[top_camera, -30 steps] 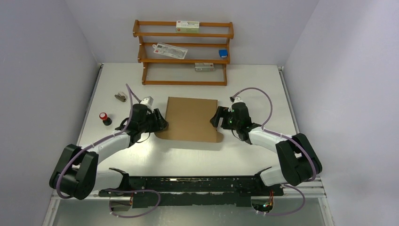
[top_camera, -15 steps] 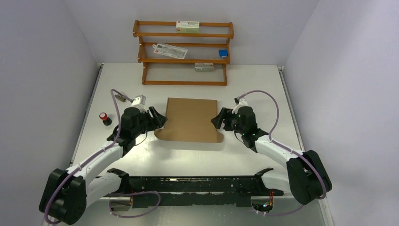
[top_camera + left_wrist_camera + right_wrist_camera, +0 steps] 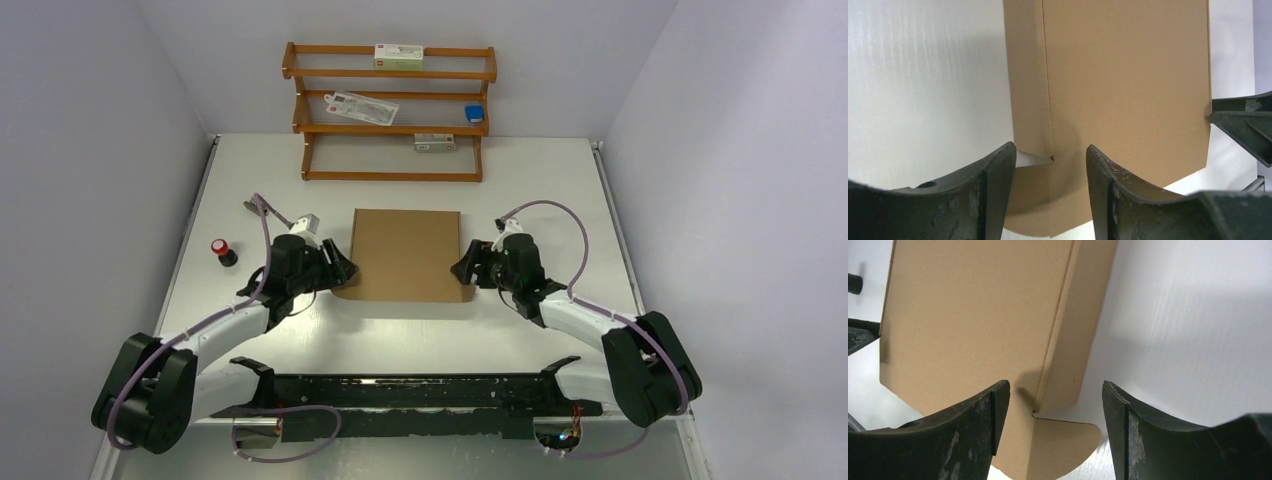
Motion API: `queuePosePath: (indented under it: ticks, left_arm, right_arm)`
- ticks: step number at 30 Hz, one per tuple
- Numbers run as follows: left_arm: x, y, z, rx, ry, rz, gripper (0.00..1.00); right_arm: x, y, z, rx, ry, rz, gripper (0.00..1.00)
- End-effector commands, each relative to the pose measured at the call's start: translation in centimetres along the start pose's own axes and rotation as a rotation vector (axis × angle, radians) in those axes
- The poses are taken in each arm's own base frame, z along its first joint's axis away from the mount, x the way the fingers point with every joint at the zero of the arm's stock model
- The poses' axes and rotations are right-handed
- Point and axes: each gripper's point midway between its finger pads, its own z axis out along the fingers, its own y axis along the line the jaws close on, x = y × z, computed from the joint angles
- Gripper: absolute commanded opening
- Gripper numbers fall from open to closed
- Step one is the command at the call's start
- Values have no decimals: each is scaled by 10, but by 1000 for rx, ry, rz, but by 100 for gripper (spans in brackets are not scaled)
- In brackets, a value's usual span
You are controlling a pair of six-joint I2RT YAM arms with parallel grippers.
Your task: Fold the paper box
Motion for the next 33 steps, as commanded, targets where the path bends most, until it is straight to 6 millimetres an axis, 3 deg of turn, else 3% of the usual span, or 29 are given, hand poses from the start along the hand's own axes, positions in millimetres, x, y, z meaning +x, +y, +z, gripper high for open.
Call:
queuePosePath:
  ticks: [1, 7, 11, 13, 16, 19, 23, 33]
  left_arm:
    - [-25, -11, -14, -9, -63, 20, 60]
    - [-76, -41, -59, -2, -186, 86, 72]
    - [-107, -64, -95, 12, -237, 210, 83]
    - [-123, -66, -112, -32, -256, 276, 94]
    - [-140, -64, -135, -93, -299, 377, 97]
    - [-146, -53, -143, -139, -370, 442, 97]
    - [-134, -42, -138, -140, -354, 477, 97]
    - [-134, -22, -139, -219, -350, 449, 97]
  right_arm:
    - [-30, 19, -9, -22, -58, -129, 74]
    - [-44, 71, -28, -95, -111, -412, 82]
    - [-30, 109, -34, -201, -99, -644, 89]
    - [-17, 119, -33, -230, -61, -775, 90]
    - [-2, 130, -29, -243, -18, -933, 93]
    - [13, 144, -26, -272, -5, -1067, 95]
    - [25, 159, -23, -240, -18, -1260, 99]
    - [45, 159, -10, -53, -83, -1584, 99]
